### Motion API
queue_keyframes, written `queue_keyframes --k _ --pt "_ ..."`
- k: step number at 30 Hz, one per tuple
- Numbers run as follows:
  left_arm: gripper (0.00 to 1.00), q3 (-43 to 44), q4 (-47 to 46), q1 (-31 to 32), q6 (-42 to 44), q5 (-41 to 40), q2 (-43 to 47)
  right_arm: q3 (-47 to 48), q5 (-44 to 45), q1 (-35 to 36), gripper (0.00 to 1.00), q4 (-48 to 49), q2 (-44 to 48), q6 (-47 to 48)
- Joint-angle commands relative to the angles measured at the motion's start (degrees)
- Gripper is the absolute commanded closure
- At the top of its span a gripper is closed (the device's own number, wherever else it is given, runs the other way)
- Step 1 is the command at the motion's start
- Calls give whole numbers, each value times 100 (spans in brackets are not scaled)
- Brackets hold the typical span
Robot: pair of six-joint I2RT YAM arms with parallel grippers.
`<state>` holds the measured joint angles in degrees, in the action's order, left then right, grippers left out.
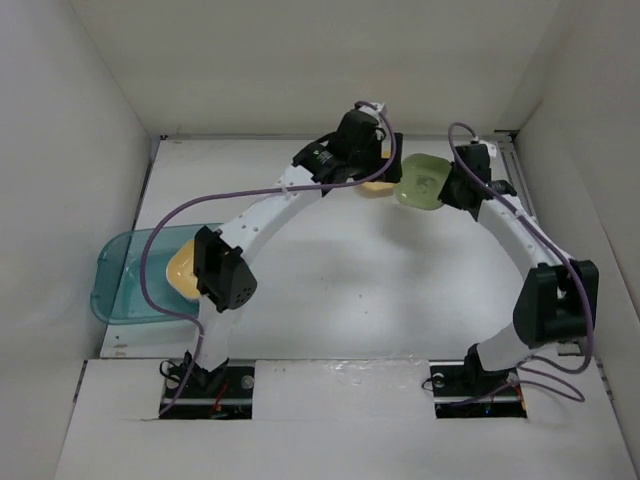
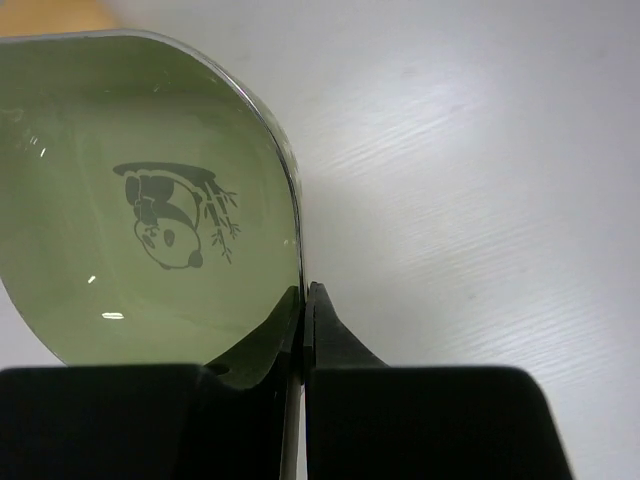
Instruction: Place the plates into the plastic bin on the countertop
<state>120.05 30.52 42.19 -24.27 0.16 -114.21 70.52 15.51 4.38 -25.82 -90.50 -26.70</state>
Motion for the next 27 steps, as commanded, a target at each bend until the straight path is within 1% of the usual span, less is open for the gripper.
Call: queue_keyframes --k 1,3,6,7,8,9,11,13,14,16,17,18,19,20,21,22,23,24,25,26,27 --pt "1 519 463 78 81 -96 -302 208 94 572 100 -361 566 471" --pt "2 519 463 78 11 -95 -426 155 -135 817 100 -362 804 551" --pt "11 275 349 78 -51 -95 -426 155 -451 1125 100 -362 1192 613" --pt "18 213 279 78 -51 -95 -426 207 -382 1205 100 -362 1262 613" --pt "39 212 279 78 -112 -165 -479 208 -199 1275 100 -484 1393 613" --pt "46 116 279 78 -113 -166 -479 277 -49 1337 100 -485 1455 613" --pt "54 -86 279 78 -165 -332 -479 278 -48 1407 100 -485 1578 613" --pt "68 -201 279 78 -166 -516 -427 331 -196 1512 100 -547 1579 613" --pt "77 -253 227 78 -166 -517 -426 331 -267 1513 100 -547 1579 613" --pt "100 -254 226 78 -166 -596 -426 331 -268 1513 100 -547 1641 613" --pt "100 -254 296 17 -166 -596 -426 331 -268 1513 100 -468 1641 613" --pt "100 -254 357 17 -235 -649 -426 278 -320 1513 88 -467 1641 613" --pt "100 -332 358 -61 -314 -701 -165 278 -390 1513 84 -311 1641 674" --pt "100 -664 288 -193 -315 -702 11 278 -591 1374 74 -257 1641 675" --pt "100 -850 218 -307 -315 -702 187 278 -706 1303 57 -187 1562 753" --pt "100 -1034 217 -448 -454 -702 380 278 -803 1241 29 -12 1492 806" --pt "100 -1245 217 -806 -456 -702 809 278 -943 1180 17 -10 1491 876" --pt "100 -1743 156 -1001 -456 -598 1048 278 -1023 1066 8 -10 1396 877" --pt "100 -2000 156 -1194 -456 -596 1285 339 -1093 1065 5 -10 1290 929" --pt "100 -2255 243 -1396 -534 -744 1801 339 -1094 1012 5 -10 1228 930" --pt "100 -2823 348 -1816 -587 -807 2093 409 -1163 1012 4 -10 1175 930"
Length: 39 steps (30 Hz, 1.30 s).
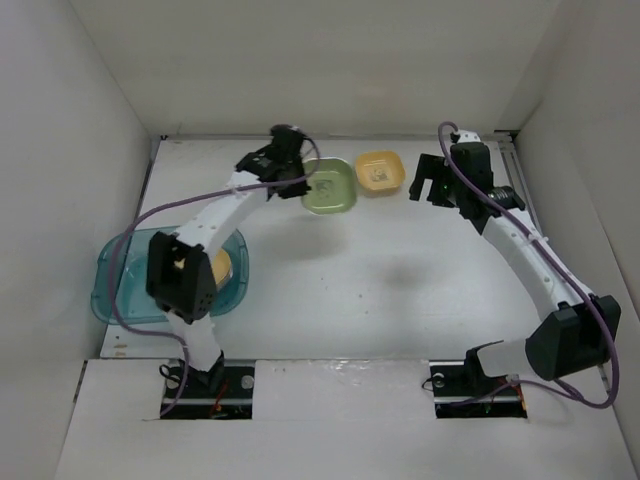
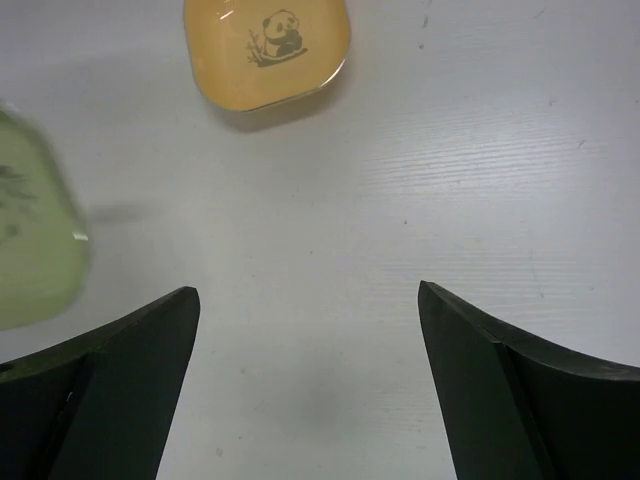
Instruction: Place the plates into the plastic bin on the countertop
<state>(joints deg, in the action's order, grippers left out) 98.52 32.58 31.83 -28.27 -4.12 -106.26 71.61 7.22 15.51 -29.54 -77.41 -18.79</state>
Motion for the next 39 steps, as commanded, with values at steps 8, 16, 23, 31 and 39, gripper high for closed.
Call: queue_keyframes --k 8,16,23,31,39 --pt "100 -3383 395 -3523 160 -1 3893 466 -925 -372 4 976 -950 138" --pt "100 -3840 1286 -4624 -475 -440 4771 1232 -1750 -900 5 1186 -2269 -46" --pt "100 -4060 1726 -4836 -591 -731 4905 1346 -2286 -1357 5 1425 -2717 -169" --pt "1 -4508 1576 -4836 -592 -212 4939 1759 -2095 -1428 5 1338 -3043 6" --pt "0 -3605 1349 -4836 -65 173 5281 3286 -1540 -1068 5 555 -4176 402"
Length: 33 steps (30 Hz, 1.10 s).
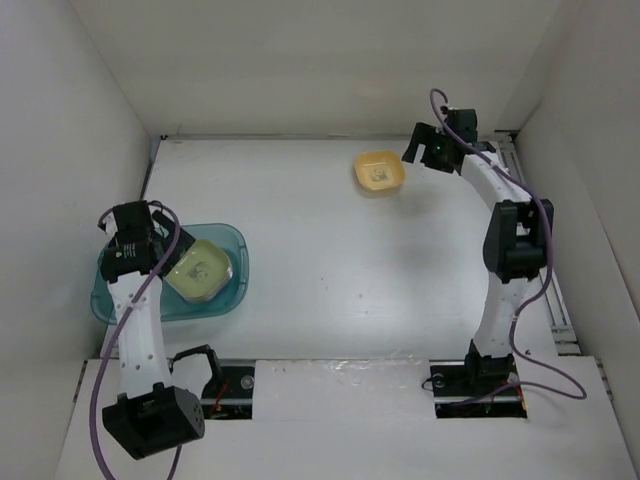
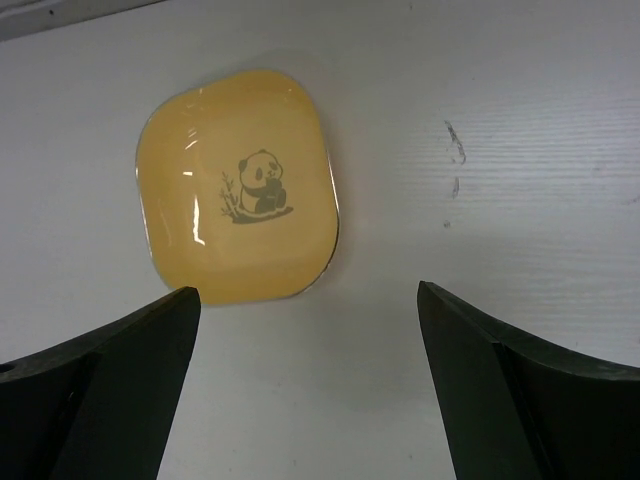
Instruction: Place the plates into the plastic bin on the countertop
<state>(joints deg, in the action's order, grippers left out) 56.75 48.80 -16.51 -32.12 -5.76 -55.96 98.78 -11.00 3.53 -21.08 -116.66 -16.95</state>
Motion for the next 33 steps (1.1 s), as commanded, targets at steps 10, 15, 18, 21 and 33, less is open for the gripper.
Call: queue_keyframes --k 10,15,18,21,33 --pt "0 1101 -1205 288 531 1909 -423 2872 1170 438 23 -1942 -2131 324" --pt "0 1487 -1628 762 637 2238 -1082 2927 1295 561 48 -2032 -2229 324" --pt "0 1979 -1759 1544 541 2062 -1671 2980 1189 614 48 -2189 -2308 272" --pt "0 2408 -1970 2457 242 1658 -2163 2763 1188 728 93 -2242 -2283 218" --pt "0 4864 -1794 4358 -198 839 -5213 -94 2313 1651 100 -926 737 -264"
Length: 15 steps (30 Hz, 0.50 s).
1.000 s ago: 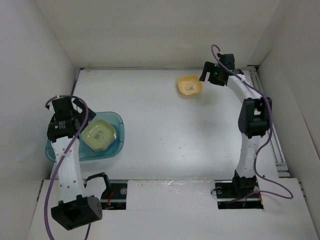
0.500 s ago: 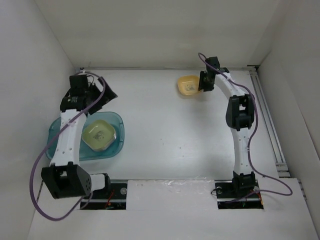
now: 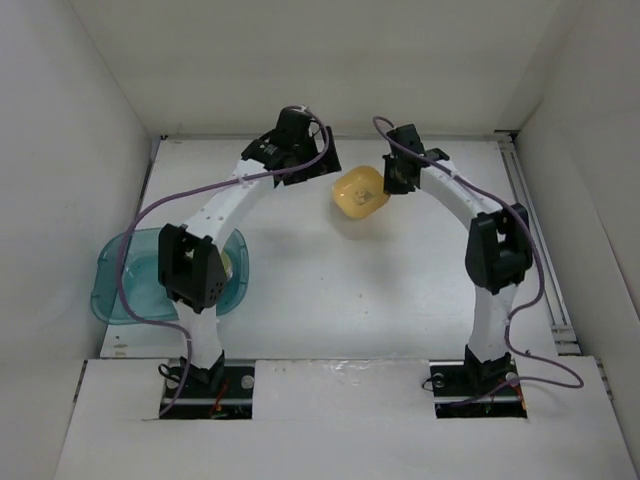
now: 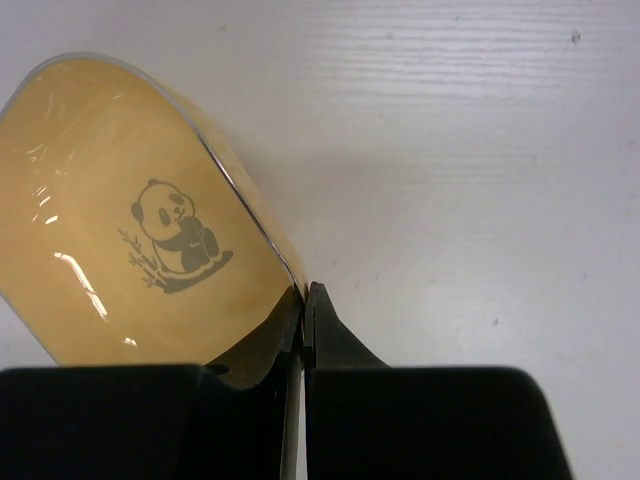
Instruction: Place the plates into the plastic bin on the countertop
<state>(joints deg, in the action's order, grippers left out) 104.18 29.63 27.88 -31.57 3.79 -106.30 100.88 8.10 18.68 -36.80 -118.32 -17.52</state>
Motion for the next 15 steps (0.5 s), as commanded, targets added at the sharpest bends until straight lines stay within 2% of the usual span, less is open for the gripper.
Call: queue_keyframes --k 1,6,9,13,15 --pt "0 -63 -26 41 -253 -46 -241 -445 516 215 100 647 1064 -304" --pt "0 -424 -527 297 -692 95 -365 -965 798 443 100 841 1715 -673" --pt "6 -767 -834 350 -947 148 -313 -1096 1106 645 100 841 1953 -937" --pt "29 -882 -993 350 -1061 201 -312 -1290 1106 839 100 1016 2112 -1174" --pt "55 -882 -994 350 -1062 149 -312 -1342 1106 997 100 1017 2216 -1236"
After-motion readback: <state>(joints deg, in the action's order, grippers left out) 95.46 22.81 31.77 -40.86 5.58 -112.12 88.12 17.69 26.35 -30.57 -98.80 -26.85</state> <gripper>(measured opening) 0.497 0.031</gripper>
